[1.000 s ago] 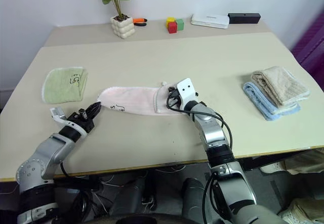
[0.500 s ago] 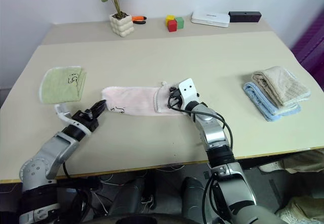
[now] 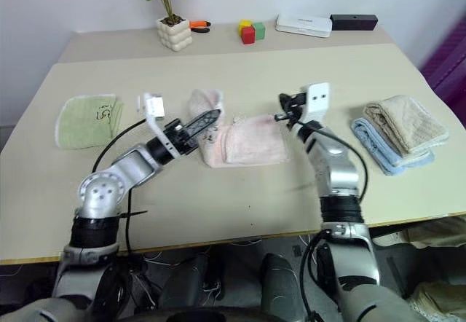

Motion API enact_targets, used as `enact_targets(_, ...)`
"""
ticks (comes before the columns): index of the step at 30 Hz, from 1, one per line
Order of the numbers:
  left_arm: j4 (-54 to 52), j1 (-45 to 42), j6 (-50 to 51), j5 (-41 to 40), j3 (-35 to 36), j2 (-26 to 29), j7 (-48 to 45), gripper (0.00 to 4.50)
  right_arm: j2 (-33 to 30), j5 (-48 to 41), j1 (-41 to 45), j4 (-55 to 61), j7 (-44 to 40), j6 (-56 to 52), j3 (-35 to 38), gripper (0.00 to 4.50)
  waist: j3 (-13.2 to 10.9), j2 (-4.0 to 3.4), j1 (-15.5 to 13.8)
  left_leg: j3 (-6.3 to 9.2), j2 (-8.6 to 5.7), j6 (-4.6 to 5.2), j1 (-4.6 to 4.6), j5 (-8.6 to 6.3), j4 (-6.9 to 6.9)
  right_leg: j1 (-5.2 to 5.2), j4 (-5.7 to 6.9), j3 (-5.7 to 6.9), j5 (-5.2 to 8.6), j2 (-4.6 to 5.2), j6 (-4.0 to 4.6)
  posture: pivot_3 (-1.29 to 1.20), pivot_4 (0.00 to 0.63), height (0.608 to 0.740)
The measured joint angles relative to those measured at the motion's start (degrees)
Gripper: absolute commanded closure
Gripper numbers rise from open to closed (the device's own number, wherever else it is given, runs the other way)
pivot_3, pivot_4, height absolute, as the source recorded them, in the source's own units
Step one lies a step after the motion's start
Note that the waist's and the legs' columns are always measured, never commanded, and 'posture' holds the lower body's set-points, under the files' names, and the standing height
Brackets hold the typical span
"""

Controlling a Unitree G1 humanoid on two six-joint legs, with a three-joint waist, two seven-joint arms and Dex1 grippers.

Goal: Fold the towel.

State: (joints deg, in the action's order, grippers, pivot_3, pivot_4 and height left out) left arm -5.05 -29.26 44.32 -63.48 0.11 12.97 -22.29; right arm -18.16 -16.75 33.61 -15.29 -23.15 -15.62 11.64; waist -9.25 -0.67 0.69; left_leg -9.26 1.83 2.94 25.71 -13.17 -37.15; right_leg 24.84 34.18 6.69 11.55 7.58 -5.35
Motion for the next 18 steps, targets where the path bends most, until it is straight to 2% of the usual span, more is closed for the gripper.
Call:
enact_targets(4, 6.0, -5.1, -0.7, 7.1, -6.2, -2.1, -8.6, 4.48, -5.2, -1.4, -0.9, 0.4, 0.1, -1.4, 4.0, 4.5, 0.0, -0.01, 0.1, 0.02, 0.01, 0.01, -0.05, 0.03, 0.0, -0.02, 0.03, 0.01, 0.0, -0.05, -0.05, 0.0, 0.15, 0.74)
enact_targets(8, 14.5, -9.8, -2.4, 13.5, -9.1, -5.1, -14.8, 4.48, -8.9, -2.7, -2.7, 4.2, 0.8, -2.9, 8.2, 4.5, -0.1, 0.02, 0.1, 0.05, 0.03, 0.11, -0.04, -0.02, -0.03, -0.02, -0.02, 0.01, 0.02, -0.01, -0.04, 0.0, 0.15, 0.74)
enact_targets(15, 22.2, -11.1, -8.0, 24.2, -15.2, -8.7, -25.4, 4.48, -9.0, -4.2, -6.7, 11.2, 3.2, -5.6, 9.2, 4.5, -0.1, 0.02, 0.0, 0.08, 0.05, 0.3, 0.0, -0.13, -0.06, 0.01, 0.01, 0.02, 0.06, 0.02, 0.0, 0.0, 0.15, 0.74)
enact_targets(18, 25.5, -12.4, -8.5, 27.0, -15.2, -10.5, -26.9, 4.48, -8.7, -4.4, -7.8, 14.2, 4.4, -6.4, 9.0, 4.5, -0.1, 0.06, -0.2, 0.15, 0.03, 0.46, 0.08, -0.23, -0.19, 0.0, 0.01, 0.05, 0.12, 0.07, 0.1, 0.0, 0.15, 0.74)
